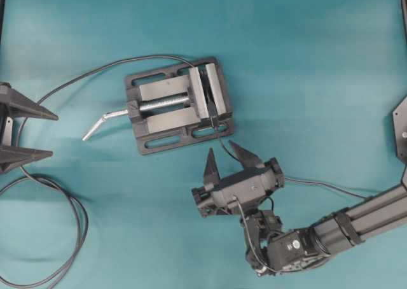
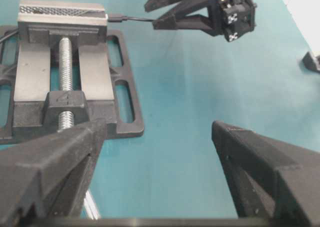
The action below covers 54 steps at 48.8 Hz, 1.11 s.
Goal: Insert the USB cable into the fixed female connector.
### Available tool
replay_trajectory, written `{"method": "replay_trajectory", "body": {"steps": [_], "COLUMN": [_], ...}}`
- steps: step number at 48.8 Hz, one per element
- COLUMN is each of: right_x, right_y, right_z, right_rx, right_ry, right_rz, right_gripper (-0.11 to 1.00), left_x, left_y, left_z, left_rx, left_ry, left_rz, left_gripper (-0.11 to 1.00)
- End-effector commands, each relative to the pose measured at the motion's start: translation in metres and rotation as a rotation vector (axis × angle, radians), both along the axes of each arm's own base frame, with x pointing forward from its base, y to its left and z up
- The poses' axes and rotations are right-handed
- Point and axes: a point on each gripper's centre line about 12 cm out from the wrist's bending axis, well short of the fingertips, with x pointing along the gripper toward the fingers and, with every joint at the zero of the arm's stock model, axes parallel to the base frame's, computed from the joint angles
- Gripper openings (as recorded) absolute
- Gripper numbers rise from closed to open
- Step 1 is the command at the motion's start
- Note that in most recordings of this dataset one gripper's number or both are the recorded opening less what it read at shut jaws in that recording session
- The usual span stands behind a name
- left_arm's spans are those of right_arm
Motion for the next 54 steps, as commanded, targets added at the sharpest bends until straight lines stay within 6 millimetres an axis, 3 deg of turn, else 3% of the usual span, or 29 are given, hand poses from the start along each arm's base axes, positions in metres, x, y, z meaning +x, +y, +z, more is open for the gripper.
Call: {"method": "replay_trajectory", "body": {"steps": [1,17,32,54], "right_x": [0.0,-0.017,-0.036,-0.069], "right_y": [0.003,-0.006,-0.013,-0.045], "right_z": [0.021,0.03,0.031,0.033], "right_rx": [0.027,0.028,0.148,0.225], "right_ry": [-0.042,0.027,0.106,0.135], "right_rz": [0.014,0.065,0.281,0.431], "right_gripper": [0.7,0.76,0.76,0.76], "left_x": [0.003,0.004,0.004,0.0], "left_y": [-0.001,-0.001,-0.001,-0.001], "left_z": [0.007,0.013,0.013,-0.003], "left_rx": [-0.005,-0.008,-0.008,-0.005], "left_ry": [-0.009,-0.024,-0.023,0.063], "left_rz": [-0.002,-0.001,-0.001,-0.004], "left_gripper": [0.99,0.99,0.99,0.99]}}
